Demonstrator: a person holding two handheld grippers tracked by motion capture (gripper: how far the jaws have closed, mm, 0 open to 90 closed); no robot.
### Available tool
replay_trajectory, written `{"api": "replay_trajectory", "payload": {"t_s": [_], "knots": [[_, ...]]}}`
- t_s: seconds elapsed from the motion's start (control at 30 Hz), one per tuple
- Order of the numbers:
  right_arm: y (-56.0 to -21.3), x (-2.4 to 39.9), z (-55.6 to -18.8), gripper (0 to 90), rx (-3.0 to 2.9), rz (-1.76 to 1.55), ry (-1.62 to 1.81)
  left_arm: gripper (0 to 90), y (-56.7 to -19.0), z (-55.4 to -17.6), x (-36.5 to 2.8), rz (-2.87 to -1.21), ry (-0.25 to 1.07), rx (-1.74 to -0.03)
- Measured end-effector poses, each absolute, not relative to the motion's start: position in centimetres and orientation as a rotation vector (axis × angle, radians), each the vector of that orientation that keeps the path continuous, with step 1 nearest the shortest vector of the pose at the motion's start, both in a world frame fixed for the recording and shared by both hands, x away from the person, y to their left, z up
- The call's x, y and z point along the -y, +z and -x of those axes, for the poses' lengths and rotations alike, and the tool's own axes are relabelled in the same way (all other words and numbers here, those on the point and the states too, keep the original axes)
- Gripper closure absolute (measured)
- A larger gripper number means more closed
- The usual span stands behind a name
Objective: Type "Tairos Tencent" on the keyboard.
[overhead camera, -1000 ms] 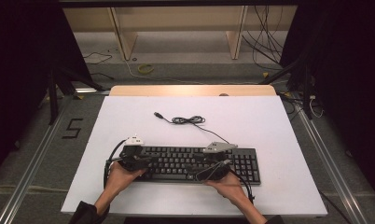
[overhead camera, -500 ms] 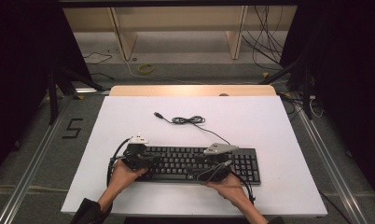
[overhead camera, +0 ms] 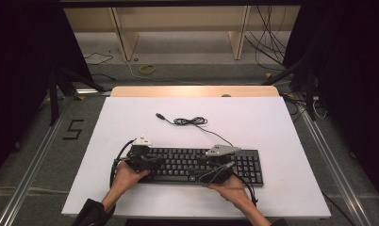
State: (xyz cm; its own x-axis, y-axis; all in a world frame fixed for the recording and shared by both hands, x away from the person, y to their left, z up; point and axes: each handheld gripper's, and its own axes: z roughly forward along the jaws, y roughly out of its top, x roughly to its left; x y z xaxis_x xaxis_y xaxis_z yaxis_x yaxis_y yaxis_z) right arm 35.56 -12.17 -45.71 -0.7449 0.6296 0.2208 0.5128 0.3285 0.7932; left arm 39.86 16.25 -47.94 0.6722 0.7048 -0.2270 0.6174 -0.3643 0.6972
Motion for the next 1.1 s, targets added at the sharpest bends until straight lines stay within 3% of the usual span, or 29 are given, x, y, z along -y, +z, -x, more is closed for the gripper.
{"api": "replay_trajectory", "payload": {"t_s": [0.3,0.47,0.6,0.83,1.1], "knots": [[-45.7,12.3,-35.7,41.7,-2.444,-1.068,1.386,89.1,-47.6,-39.7,-16.3,-2.077,0.154,-1.010],[-45.6,12.4,-35.8,41.8,-2.436,-1.071,1.389,82.8,-47.2,-39.5,-16.6,-2.053,0.147,-1.012],[-45.6,12.5,-35.9,41.8,-2.423,-1.075,1.392,73.5,-46.7,-39.3,-16.9,-2.017,0.131,-1.007],[-45.6,12.6,-36.2,42.0,-2.406,-1.088,1.382,48.5,-46.5,-39.2,-17.5,-1.951,0.115,-1.016],[-45.5,12.5,-36.8,43.4,-2.379,-1.087,1.363,36.5,-46.3,-38.7,-18.0,-1.903,0.101,-0.999]]}}
